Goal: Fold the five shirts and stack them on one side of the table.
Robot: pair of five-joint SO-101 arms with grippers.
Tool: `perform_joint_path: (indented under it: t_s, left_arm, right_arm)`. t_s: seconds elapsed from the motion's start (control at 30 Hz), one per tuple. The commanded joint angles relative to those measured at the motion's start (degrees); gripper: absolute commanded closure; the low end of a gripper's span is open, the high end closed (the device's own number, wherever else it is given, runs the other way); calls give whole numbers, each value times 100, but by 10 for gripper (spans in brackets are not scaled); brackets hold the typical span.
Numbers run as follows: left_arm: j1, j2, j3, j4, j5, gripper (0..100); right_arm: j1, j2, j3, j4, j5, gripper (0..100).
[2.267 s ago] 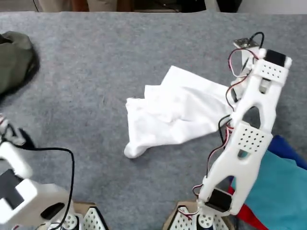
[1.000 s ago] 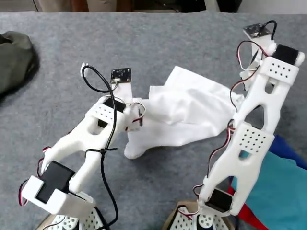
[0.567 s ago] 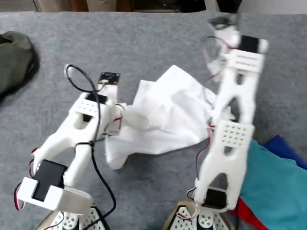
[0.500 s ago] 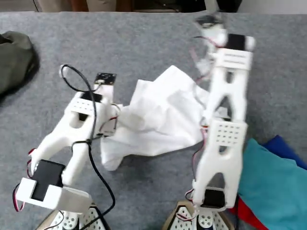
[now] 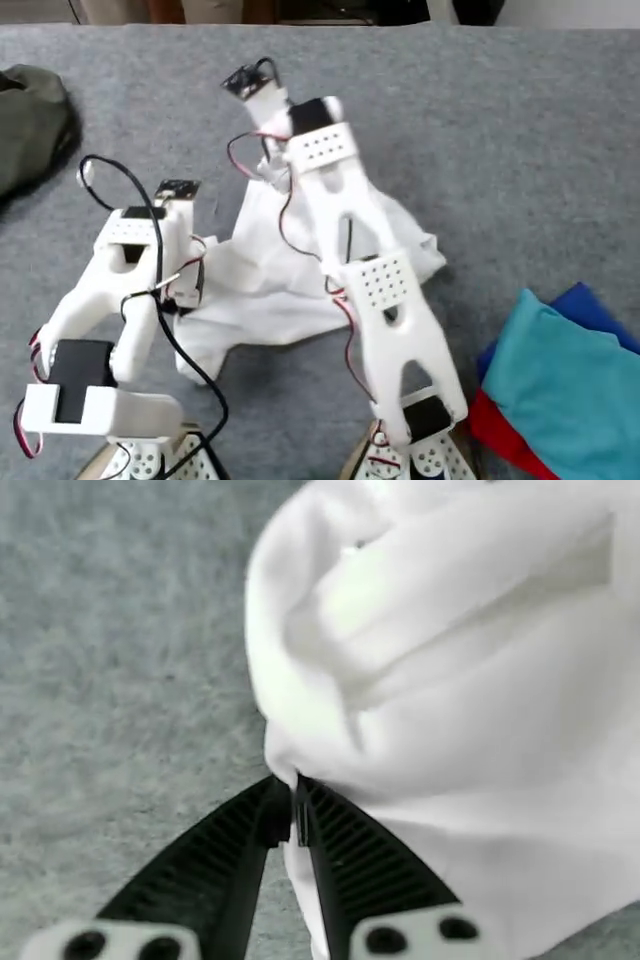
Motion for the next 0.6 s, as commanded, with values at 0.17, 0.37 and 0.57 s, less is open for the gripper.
perform_joint_path:
  t_s: [0.17,0.37,0.57]
  left_arm:
    - [-404,-154,62,-334,-9,981]
    - [-404,-154,70,-651,290,981]
    - [-554,-136,70,-668,396,981]
  right_arm:
    - [-303,75,-277,-545,-308,807]
    - [-690,101,-268,-677,-316,807]
    - [-655,180,-171,-1231,-281,807]
